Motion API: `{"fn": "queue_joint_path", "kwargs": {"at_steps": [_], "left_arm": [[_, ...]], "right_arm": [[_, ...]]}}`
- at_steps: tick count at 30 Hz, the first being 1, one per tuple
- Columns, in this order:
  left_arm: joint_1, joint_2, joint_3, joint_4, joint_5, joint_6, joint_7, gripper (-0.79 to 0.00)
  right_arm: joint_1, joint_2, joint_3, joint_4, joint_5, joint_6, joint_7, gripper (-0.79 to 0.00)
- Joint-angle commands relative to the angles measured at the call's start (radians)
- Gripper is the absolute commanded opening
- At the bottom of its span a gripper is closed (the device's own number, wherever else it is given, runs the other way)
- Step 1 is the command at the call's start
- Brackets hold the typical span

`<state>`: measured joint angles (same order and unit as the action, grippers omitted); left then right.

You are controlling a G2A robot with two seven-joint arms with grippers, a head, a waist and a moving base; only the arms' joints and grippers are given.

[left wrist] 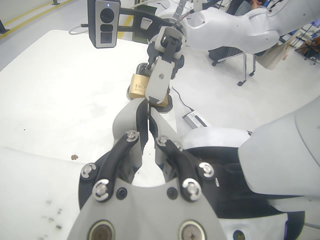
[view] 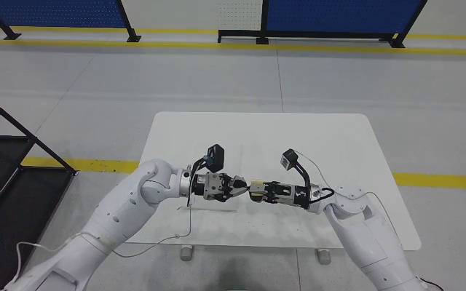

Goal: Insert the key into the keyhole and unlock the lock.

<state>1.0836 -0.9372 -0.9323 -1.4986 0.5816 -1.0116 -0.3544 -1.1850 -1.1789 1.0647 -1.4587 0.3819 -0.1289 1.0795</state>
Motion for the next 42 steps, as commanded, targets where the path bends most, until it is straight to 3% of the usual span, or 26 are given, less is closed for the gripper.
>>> {"fn": "queue_joint_path", "kwargs": {"at_steps": [1, 22, 24, 26, 32, 42], "left_arm": [[0.004, 0.000, -0.003, -0.005, 0.012, 0.002, 0.005, -0.785], [0.038, 0.001, -0.036, -0.050, 0.092, 0.023, 0.037, -0.785], [0.040, 0.001, -0.038, -0.051, 0.093, 0.025, 0.036, -0.431], [0.042, 0.001, -0.040, -0.051, 0.093, 0.028, 0.032, -0.018], [0.060, 0.009, -0.071, -0.055, 0.088, 0.036, 0.033, 0.000], [0.150, 0.044, -0.226, -0.080, 0.071, 0.053, 0.058, 0.000]], "right_arm": [[0.000, 0.000, 0.000, 0.000, 0.000, 0.000, 0.000, -0.785], [0.000, 0.000, 0.000, 0.000, 0.000, 0.000, 0.000, -0.785], [0.000, 0.000, 0.000, 0.000, 0.000, 0.000, 0.000, -0.785], [0.000, 0.000, 0.000, 0.000, 0.000, 0.000, 0.000, -0.785], [0.000, 0.000, 0.000, 0.000, 0.000, 0.000, 0.000, -0.785], [0.000, 0.000, 0.000, 0.000, 0.000, 0.000, 0.000, -0.785]]}}
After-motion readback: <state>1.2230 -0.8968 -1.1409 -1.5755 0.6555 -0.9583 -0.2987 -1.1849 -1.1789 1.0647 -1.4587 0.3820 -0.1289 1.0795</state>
